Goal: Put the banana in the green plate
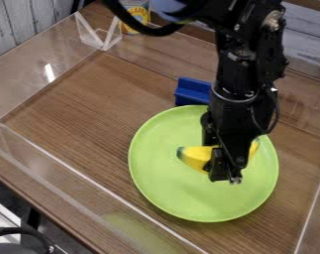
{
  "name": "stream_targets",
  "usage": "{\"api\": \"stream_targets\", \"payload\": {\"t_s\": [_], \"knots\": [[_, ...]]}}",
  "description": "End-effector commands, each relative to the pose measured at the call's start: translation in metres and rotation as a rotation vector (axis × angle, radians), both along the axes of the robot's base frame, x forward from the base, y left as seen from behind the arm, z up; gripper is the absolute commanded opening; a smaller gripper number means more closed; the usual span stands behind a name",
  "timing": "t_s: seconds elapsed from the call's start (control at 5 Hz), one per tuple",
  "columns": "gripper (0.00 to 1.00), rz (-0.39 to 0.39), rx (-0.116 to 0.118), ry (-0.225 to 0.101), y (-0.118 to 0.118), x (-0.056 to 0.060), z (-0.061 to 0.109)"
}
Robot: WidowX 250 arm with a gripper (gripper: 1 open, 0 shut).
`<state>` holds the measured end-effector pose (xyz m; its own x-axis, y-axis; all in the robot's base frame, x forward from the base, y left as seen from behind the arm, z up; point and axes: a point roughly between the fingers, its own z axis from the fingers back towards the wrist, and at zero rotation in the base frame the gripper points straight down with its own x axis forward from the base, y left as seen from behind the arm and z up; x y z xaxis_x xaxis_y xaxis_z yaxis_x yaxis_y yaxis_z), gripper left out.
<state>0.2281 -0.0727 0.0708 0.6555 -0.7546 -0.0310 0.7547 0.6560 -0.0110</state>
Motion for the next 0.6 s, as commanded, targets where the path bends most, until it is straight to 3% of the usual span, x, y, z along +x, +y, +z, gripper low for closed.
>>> {"api": "stream_targets", "payload": {"t_s": [0.0,0.4], "knots": [[0.00,0.020,-0.020,-0.053,0.0000,0.0047,0.0148],[0.00,0.044,-0.028,-0.063,-0.0001,0.0014,0.0231]]}}
